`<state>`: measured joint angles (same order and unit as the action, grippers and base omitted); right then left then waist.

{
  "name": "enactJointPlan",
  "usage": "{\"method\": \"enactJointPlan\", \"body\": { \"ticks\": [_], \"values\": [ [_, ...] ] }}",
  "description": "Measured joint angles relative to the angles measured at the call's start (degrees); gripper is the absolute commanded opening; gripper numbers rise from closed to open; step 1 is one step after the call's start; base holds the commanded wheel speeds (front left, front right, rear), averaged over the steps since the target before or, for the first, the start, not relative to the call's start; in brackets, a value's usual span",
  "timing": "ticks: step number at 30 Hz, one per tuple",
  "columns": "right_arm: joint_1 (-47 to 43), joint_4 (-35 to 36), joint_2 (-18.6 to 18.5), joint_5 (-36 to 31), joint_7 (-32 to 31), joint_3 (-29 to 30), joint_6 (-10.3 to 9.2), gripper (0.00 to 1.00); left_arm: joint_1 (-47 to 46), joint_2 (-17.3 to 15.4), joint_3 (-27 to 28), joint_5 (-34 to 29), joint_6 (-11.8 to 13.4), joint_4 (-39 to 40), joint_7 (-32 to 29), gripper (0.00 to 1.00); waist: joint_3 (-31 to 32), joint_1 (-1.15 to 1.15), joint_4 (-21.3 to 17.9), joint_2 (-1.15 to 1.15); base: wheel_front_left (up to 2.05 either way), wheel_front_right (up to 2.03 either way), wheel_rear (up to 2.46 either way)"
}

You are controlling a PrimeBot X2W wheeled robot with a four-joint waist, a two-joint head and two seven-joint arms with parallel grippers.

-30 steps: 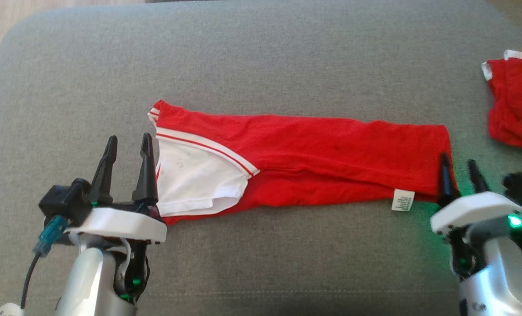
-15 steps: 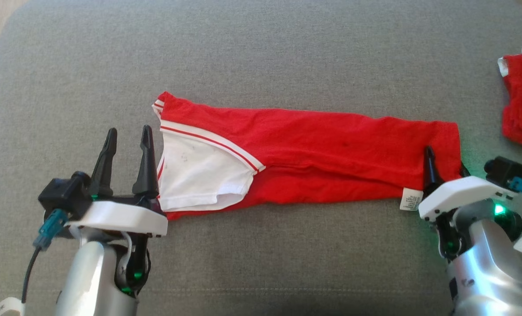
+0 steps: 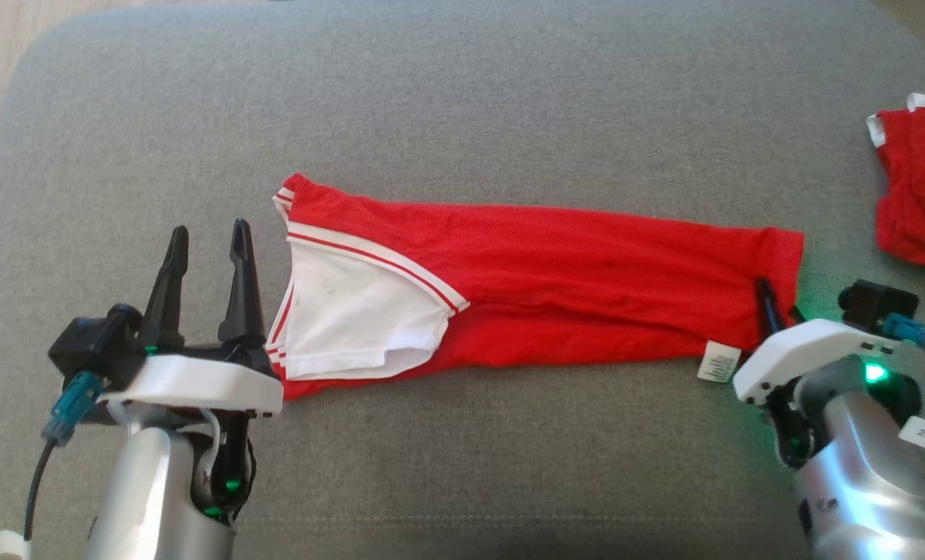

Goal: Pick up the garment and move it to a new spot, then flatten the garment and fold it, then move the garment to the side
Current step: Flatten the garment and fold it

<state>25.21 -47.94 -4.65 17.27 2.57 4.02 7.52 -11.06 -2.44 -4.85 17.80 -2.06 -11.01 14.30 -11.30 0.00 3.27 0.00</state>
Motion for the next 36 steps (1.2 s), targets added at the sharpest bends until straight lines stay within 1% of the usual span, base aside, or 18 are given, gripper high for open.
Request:
{"method": "enactJointPlan", "body": {
  "ticks": [4, 10, 12, 16, 21, 25, 29, 30, 33, 36],
  "values": [
    [0.0, -0.2, -1.7, -2.5, 0.0, 2.8, 0.00, 0.00, 0.1, 0.0, 0.0, 0.0, 0.0, 0.0, 0.0, 1.00, 0.7, 0.00, -0.4, 0.00, 0.00, 0.00, 0.00],
    [-0.1, 1.0, -5.3, -8.6, -0.1, 12.2, 0.00, 0.00, 0.3, 0.0, 0.0, 0.0, 0.0, 0.0, 0.0, 1.00, 1.5, 0.00, -0.9, 0.00, 0.00, 0.00, 0.00],
    [-0.1, 2.1, -5.4, -10.0, -0.7, 13.7, 0.01, 0.00, 0.3, 0.1, -0.1, 0.0, 0.0, 0.0, 0.0, 1.00, 1.7, 0.00, -1.0, 0.00, 0.00, 0.00, 0.00],
    [-0.1, 5.4, -3.8, -11.3, -2.2, 12.9, 0.01, 0.00, 0.3, 0.1, -0.1, 0.2, 0.0, -0.1, 0.0, 1.00, 2.1, 0.00, -1.2, 0.00, 0.00, 0.00, 0.00],
    [-1.0, 12.6, -1.1, -10.3, -5.0, 9.1, 0.01, 0.00, 0.3, 0.1, -0.4, 0.8, 0.1, -0.3, 0.0, 1.00, 2.9, 0.00, -1.2, 0.00, 0.00, 0.00, 0.00],
    [-3.6, 20.1, 0.6, -6.7, -8.5, 3.7, 0.01, 0.00, 0.5, 0.1, -0.6, 1.0, 0.1, -0.4, 0.0, 1.00, 3.9, 0.00, -1.1, 0.00, 0.00, 0.00, 0.00],
    [-6.1, 27.9, 1.2, -1.5, -12.7, -2.5, 0.01, 0.00, 0.5, 0.1, -0.7, 1.1, 0.1, -0.4, 0.0, 1.00, 4.8, 0.00, -1.0, 0.00, 0.00, 0.00, 0.00],
    [-6.1, 27.9, 1.2, -1.5, -12.7, -2.5, 0.01, 0.00, 0.5, 0.1, -0.7, 1.1, 0.1, -0.4, 0.0, 1.00, 4.8, 0.00, -1.0, 0.00, 0.00, 0.00, 0.00],
    [-7.3, 32.3, 1.2, 5.4, -14.9, -8.4, 0.00, 0.00, 0.5, 0.1, -1.0, 1.6, 0.1, -0.5, 0.0, 1.00, 5.3, 0.00, -0.7, 0.00, 0.00, 0.00, 0.00],
    [-7.6, 34.6, 1.3, 11.0, -15.4, -13.2, 0.00, 0.00, 0.6, 0.1, -1.4, 1.6, 0.5, -0.5, 0.0, 1.00, 5.2, 0.00, -0.3, 0.00, 0.00, 0.00, 0.00]
  ]
}}
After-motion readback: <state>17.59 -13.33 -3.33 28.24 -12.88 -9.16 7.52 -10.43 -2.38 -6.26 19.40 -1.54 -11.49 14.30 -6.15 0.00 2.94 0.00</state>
